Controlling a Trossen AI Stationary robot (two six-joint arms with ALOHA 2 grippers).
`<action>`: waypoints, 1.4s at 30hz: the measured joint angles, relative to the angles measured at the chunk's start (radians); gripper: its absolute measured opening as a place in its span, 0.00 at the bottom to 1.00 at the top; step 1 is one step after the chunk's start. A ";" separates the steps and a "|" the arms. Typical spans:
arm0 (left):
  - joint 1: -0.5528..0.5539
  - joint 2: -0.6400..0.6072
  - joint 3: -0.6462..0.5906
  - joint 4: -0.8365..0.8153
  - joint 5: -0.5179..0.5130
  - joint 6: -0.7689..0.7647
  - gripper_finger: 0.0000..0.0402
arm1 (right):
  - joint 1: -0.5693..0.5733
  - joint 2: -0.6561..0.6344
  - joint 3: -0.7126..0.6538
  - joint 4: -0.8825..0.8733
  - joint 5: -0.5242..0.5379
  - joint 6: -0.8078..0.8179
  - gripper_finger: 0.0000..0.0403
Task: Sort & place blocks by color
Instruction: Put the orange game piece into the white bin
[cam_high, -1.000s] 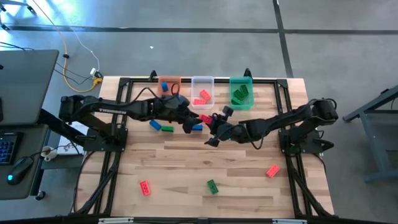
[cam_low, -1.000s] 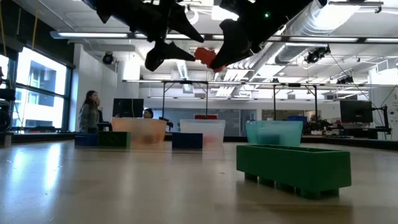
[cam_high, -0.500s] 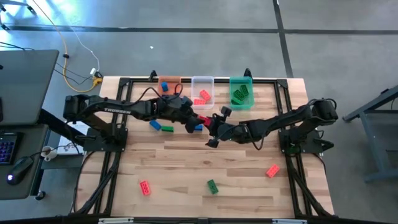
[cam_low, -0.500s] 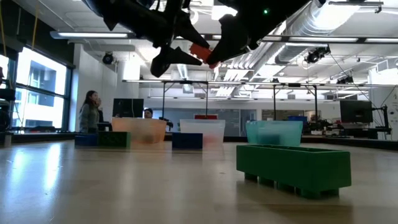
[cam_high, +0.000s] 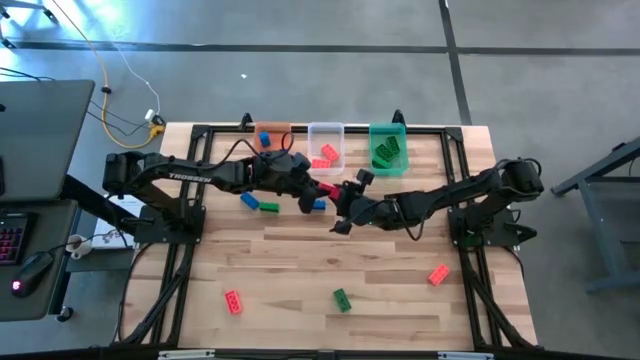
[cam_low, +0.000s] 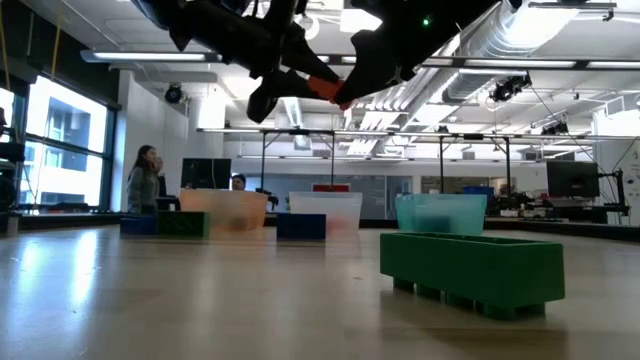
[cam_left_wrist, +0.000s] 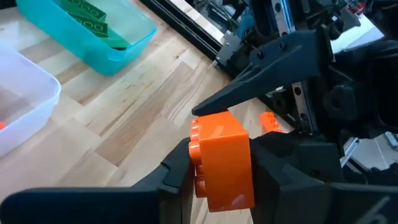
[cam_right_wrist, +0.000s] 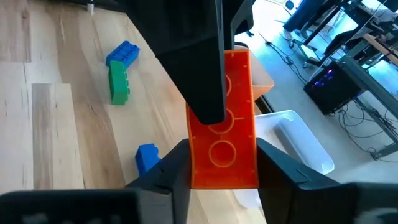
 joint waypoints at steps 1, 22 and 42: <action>0.000 0.000 0.000 0.000 0.001 0.010 0.21 | 0.000 0.000 0.000 0.000 -0.002 0.005 0.36; 0.142 0.010 0.000 -0.005 -0.050 0.280 0.18 | 0.003 -0.002 0.000 -0.094 0.058 0.274 0.61; 0.344 0.280 0.124 -0.036 -0.044 0.387 0.18 | 0.003 -0.002 0.000 -0.098 -0.066 0.332 0.61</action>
